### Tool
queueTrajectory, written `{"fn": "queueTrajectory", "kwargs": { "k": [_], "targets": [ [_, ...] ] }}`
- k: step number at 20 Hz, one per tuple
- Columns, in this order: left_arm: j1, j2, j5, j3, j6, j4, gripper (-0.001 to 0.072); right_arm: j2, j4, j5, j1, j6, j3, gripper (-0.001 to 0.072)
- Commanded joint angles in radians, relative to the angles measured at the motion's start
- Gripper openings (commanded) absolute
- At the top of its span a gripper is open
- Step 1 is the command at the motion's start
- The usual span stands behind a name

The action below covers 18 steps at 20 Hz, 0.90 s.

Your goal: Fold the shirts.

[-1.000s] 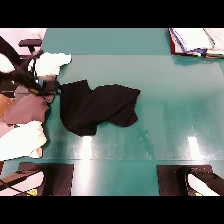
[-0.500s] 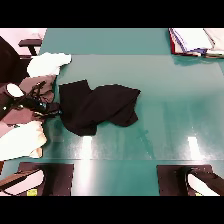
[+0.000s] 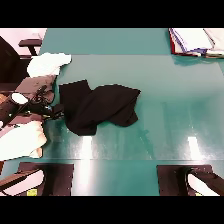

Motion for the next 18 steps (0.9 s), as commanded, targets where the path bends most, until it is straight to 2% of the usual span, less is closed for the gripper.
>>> {"fn": "queueTrajectory", "kwargs": {
  "k": [1,4,5,6,7,10,13,18],
  "targets": [
    [0.000,0.001,0.005,0.074,0.009,-0.053,0.0027,0.002,-0.041,0.063,0.000,0.018,-0.080,0.0020],
    [0.000,0.001,-0.070,0.241,0.034,-0.043,0.0027,0.002,-0.096,0.128,0.000,0.059,-0.325,0.0024],
    [0.000,0.001,-0.087,0.296,0.035,-0.044,0.0027,-0.001,-0.104,0.109,0.000,0.059,-0.433,0.0192],
    [0.000,0.001,-0.095,0.343,0.035,-0.044,0.0026,-0.011,-0.099,0.078,0.000,0.059,-0.534,0.0435],
    [0.000,0.001,-0.100,0.377,0.036,-0.045,0.0027,-0.034,-0.084,0.039,0.004,0.059,-0.634,0.0510],
    [0.000,0.001,-0.106,0.427,0.035,-0.047,0.0027,-0.144,0.072,-0.136,0.039,0.024,-0.814,0.0509],
    [0.000,0.001,-0.105,0.427,0.040,-0.045,0.0027,-0.299,0.195,-0.283,0.096,-0.014,-0.828,0.0510],
    [0.000,0.001,-0.087,0.427,0.040,-0.046,0.0027,-0.556,0.214,-0.312,0.203,-0.021,-0.643,0.0510]
  ]
}}
